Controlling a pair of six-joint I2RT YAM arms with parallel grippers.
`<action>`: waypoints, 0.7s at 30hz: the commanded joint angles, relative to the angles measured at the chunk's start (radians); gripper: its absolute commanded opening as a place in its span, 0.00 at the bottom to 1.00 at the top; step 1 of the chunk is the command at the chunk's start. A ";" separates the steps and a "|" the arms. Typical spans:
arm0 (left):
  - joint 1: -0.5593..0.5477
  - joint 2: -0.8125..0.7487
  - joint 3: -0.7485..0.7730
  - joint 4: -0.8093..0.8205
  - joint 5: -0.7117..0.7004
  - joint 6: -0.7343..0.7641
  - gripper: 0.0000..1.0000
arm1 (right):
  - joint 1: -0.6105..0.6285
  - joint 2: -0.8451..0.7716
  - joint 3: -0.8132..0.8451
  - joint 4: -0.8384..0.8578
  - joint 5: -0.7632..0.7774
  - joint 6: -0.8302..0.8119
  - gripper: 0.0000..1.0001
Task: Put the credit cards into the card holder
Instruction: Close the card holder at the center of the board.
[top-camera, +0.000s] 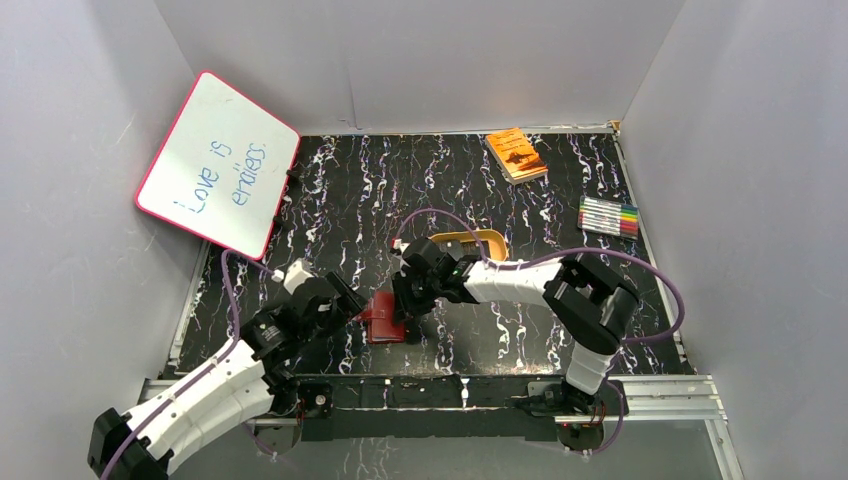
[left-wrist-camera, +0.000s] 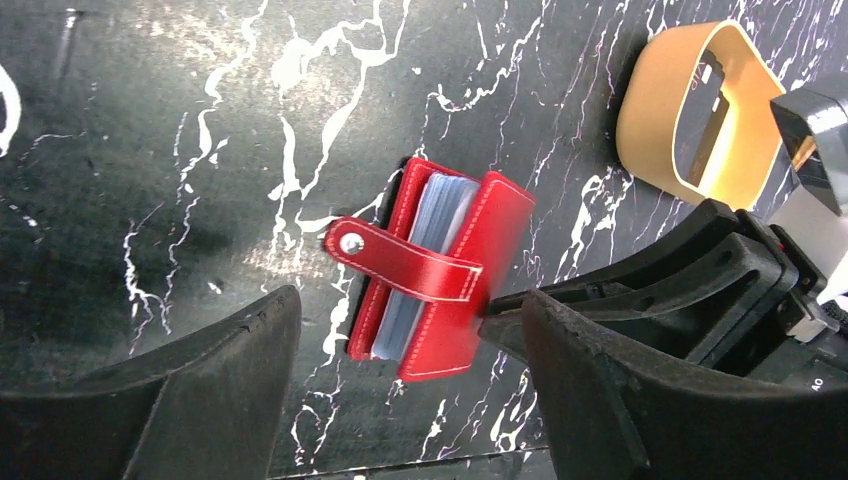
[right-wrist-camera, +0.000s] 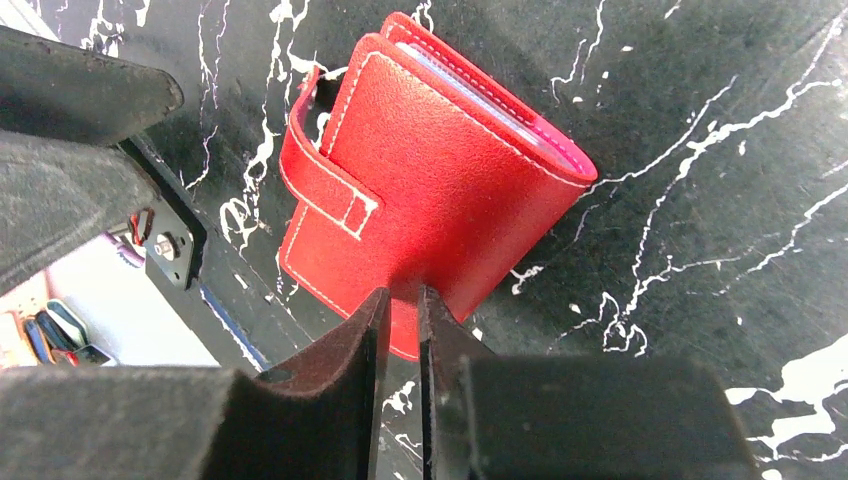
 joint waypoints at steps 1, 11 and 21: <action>0.000 0.050 -0.003 0.086 0.043 0.064 0.79 | 0.014 0.026 0.045 0.024 -0.007 0.004 0.25; 0.000 0.259 0.006 0.203 0.137 0.144 0.72 | 0.015 0.034 0.043 0.013 -0.004 0.006 0.27; 0.000 0.357 -0.008 0.277 0.195 0.166 0.44 | 0.014 0.020 0.033 0.018 -0.009 0.006 0.27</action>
